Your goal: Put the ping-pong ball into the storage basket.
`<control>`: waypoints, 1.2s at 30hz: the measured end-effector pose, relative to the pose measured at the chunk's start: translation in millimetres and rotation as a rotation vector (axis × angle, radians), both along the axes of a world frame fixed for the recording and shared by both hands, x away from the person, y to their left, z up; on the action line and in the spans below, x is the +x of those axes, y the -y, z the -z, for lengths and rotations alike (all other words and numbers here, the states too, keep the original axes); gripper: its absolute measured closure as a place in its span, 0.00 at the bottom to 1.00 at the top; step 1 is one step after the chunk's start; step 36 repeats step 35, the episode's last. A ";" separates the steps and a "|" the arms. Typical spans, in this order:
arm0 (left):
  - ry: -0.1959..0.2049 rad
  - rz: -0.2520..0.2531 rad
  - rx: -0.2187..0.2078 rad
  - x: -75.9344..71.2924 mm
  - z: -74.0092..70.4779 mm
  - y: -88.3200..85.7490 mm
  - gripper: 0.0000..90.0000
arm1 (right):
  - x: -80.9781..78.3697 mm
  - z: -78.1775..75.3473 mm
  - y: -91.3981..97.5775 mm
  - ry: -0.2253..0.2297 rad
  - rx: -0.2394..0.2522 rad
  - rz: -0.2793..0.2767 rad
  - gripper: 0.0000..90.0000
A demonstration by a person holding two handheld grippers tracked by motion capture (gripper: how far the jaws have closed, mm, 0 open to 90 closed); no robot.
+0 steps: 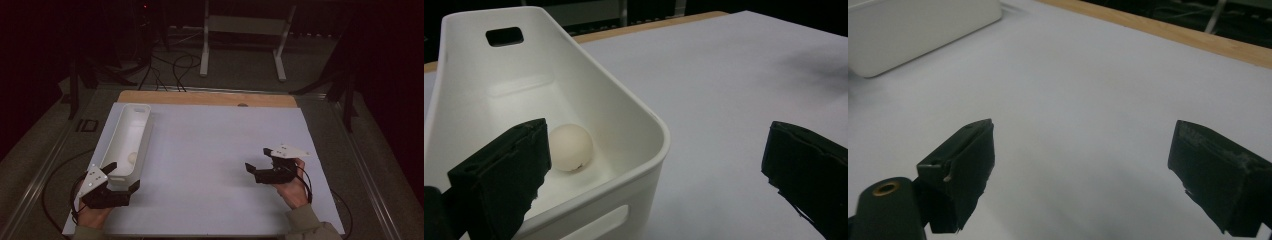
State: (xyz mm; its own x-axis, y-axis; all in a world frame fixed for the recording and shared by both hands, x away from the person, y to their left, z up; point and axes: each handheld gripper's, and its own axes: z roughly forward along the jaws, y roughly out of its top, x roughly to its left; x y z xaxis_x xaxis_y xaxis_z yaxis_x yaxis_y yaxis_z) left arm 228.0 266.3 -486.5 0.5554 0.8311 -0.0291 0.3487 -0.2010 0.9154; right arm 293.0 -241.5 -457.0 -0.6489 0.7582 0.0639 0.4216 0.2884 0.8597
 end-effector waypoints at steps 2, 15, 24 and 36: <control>0.001 -0.004 -0.001 0.2 -0.1 -0.3 0.00 | -5.4 4.0 6.8 0.014 0.017 0.009 0.12; 0.018 -0.020 -0.008 2.8 -1.6 -2.1 0.00 | -30.4 15.6 36.7 0.150 0.082 0.055 0.12; 0.037 -0.039 -0.004 4.2 -3.3 0.2 0.00 | -42.6 18.3 43.1 0.187 0.093 0.074 0.11; 0.051 -0.060 0.002 4.6 -3.5 0.1 0.00 | -46.8 21.3 44.7 0.191 0.115 0.079 0.10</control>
